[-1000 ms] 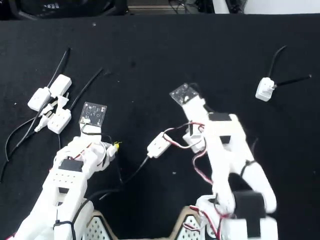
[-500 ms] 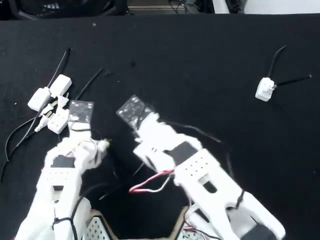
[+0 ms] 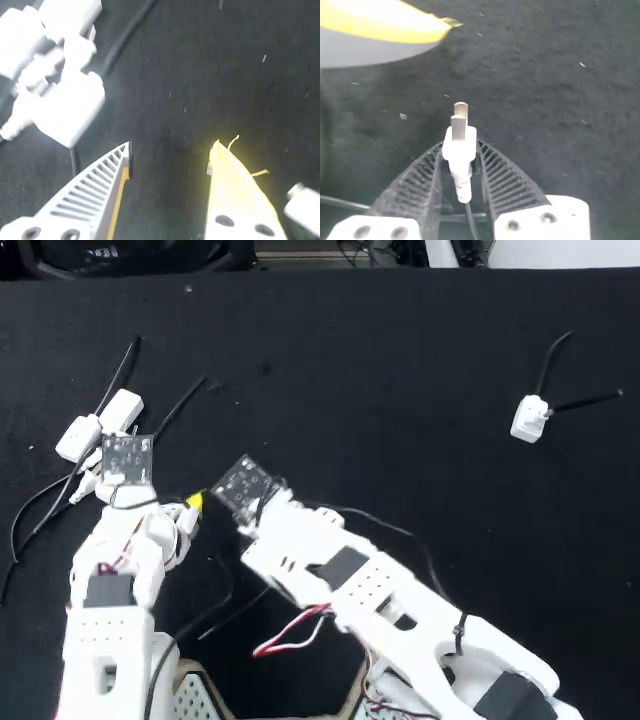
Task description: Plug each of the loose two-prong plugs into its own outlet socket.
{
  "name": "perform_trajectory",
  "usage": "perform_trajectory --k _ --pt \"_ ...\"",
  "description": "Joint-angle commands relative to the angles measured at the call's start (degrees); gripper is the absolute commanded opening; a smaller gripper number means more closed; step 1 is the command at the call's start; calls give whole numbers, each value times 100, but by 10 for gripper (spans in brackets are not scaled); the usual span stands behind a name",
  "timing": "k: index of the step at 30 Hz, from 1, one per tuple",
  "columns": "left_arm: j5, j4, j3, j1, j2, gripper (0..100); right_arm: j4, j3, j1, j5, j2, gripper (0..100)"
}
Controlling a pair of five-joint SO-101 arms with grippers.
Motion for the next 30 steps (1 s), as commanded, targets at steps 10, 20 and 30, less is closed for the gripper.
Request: perform_trajectory --k 10,20,30 --pt "-431 1503 426 954 -2567 252 -132 48 -316 -53 -312 11" --pt "-554 1116 681 1288 -2101 252 862 259 -290 -53 -2149 11" --pt "-554 1125 725 1279 -2127 252 923 752 -290 -44 -3248 11"
